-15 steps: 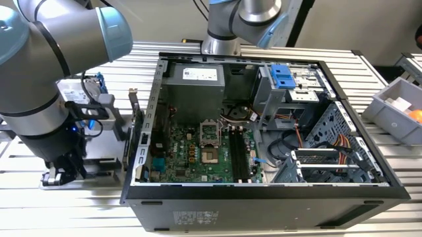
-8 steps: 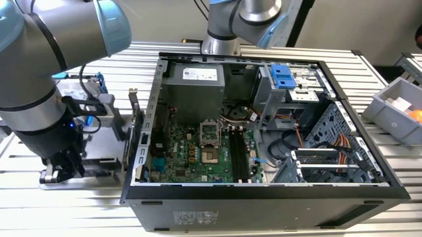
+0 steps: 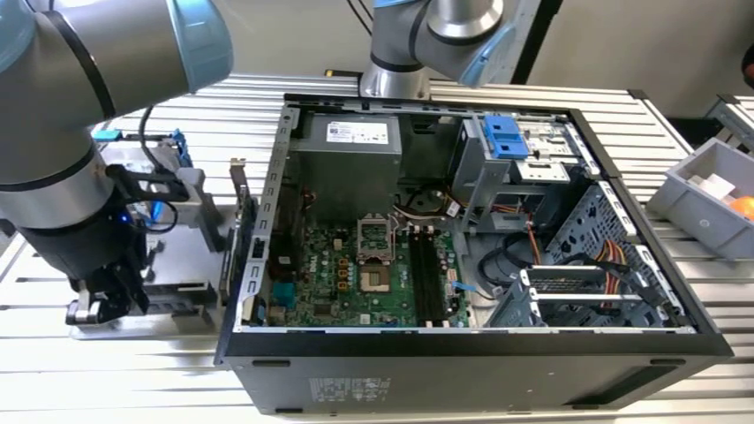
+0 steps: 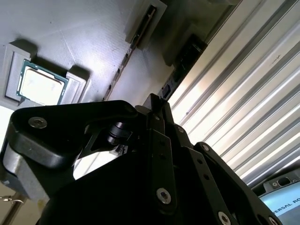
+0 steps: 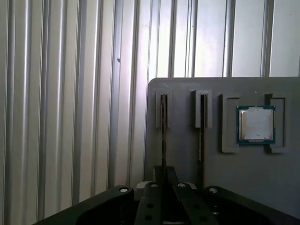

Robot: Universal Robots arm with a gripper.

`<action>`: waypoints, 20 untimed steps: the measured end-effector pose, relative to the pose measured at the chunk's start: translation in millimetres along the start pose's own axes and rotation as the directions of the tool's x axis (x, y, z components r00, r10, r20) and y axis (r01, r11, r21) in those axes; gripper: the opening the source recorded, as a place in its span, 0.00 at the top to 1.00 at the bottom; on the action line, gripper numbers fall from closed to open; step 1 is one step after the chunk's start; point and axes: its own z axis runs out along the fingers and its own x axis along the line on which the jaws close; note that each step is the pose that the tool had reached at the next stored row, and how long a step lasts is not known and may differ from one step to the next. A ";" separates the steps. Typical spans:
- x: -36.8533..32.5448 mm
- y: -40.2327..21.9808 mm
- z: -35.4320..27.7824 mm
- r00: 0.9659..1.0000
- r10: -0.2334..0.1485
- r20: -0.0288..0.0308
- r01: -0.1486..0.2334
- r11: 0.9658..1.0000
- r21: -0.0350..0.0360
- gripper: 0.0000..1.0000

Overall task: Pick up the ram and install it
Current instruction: 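Pick up the ram and move it above insertion slot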

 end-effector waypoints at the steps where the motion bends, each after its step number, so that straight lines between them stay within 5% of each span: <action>1: 0.0 0.0 -0.7 1.000 0.000 0.000 0.000 1.000 0.000 1.00; 20: 0.9 0.8 -17.2 1.000 0.002 -0.001 -0.002 1.000 0.000 1.00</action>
